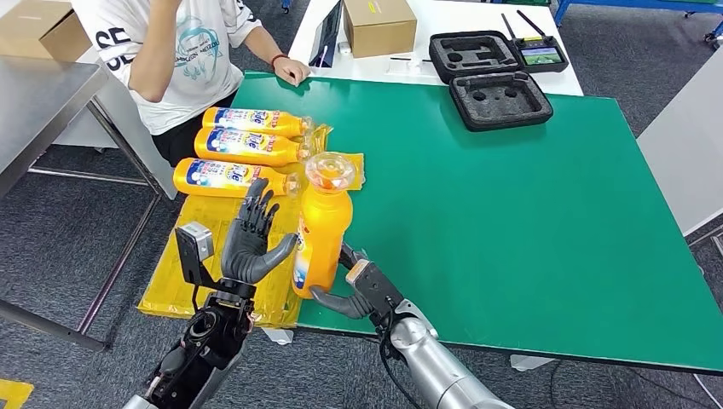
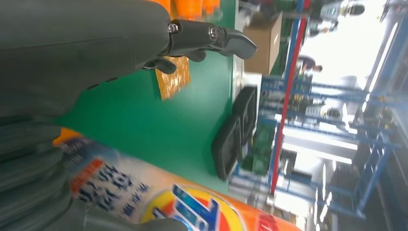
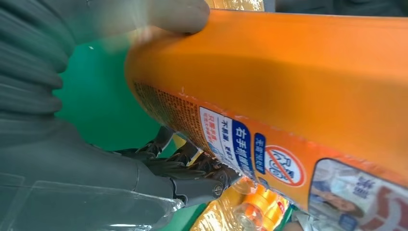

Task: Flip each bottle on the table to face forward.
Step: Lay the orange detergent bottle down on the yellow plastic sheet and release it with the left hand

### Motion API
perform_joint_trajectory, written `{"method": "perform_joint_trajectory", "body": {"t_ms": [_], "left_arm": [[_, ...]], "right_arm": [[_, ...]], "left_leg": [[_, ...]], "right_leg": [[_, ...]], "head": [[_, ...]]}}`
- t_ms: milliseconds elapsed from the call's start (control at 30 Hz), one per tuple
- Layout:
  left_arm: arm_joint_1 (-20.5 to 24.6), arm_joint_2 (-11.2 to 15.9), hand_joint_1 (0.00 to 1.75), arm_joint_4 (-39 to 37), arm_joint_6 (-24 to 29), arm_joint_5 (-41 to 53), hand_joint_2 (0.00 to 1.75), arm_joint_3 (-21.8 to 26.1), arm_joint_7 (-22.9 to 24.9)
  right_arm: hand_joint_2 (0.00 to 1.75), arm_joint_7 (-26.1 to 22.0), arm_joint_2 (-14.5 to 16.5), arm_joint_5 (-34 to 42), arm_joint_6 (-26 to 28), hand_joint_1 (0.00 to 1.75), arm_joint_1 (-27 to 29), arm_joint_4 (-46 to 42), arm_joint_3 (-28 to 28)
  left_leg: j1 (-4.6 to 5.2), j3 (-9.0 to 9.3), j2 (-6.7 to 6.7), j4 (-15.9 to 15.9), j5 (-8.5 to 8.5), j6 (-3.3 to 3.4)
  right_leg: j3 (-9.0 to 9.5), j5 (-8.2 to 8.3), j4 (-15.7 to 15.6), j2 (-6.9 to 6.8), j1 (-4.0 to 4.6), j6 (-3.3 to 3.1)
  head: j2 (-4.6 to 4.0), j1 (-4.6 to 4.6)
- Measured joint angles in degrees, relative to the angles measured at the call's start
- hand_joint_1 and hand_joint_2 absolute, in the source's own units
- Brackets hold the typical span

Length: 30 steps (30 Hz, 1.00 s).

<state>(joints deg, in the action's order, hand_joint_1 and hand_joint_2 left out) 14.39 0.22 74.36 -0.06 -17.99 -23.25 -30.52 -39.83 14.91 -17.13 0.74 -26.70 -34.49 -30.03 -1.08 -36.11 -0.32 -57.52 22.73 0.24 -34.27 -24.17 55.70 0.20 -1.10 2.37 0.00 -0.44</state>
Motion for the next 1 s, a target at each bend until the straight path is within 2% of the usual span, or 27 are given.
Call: {"method": "perform_joint_trajectory", "body": {"t_ms": [333,733,1000], "left_arm": [[1.22,0.02,0.00,-0.34,-6.36,-4.00,1.75,-1.78,2.31],[3.54,0.00,0.00,-2.41,-7.15,-3.15,1.75,-3.44,3.13],[4.57,-0.01,0.00,-3.74,-6.92,-1.75,1.75,-3.44,2.08]], "right_arm": [[1.75,0.67,-0.66,-0.19,-0.11,1.75,0.80,0.02,1.44],[1.75,1.03,-1.01,-0.53,0.03,1.75,2.23,-0.39,3.22],[1.75,1.24,-1.27,0.30,-1.26,1.75,3.08,-1.64,4.85]], "left_leg": [[0.00,0.00,0.01,0.00,0.00,0.00],[0.00,0.00,0.01,0.00,0.00,0.00],[0.00,0.00,0.01,0.00,0.00,0.00]], "right_leg": [[0.00,0.00,0.00,0.00,0.00,0.00],[0.00,0.00,0.00,0.00,0.00,0.00],[0.00,0.00,0.00,0.00,0.00,0.00]], "head": [[0.00,-0.01],[0.00,-0.01],[0.00,-0.01]]}}
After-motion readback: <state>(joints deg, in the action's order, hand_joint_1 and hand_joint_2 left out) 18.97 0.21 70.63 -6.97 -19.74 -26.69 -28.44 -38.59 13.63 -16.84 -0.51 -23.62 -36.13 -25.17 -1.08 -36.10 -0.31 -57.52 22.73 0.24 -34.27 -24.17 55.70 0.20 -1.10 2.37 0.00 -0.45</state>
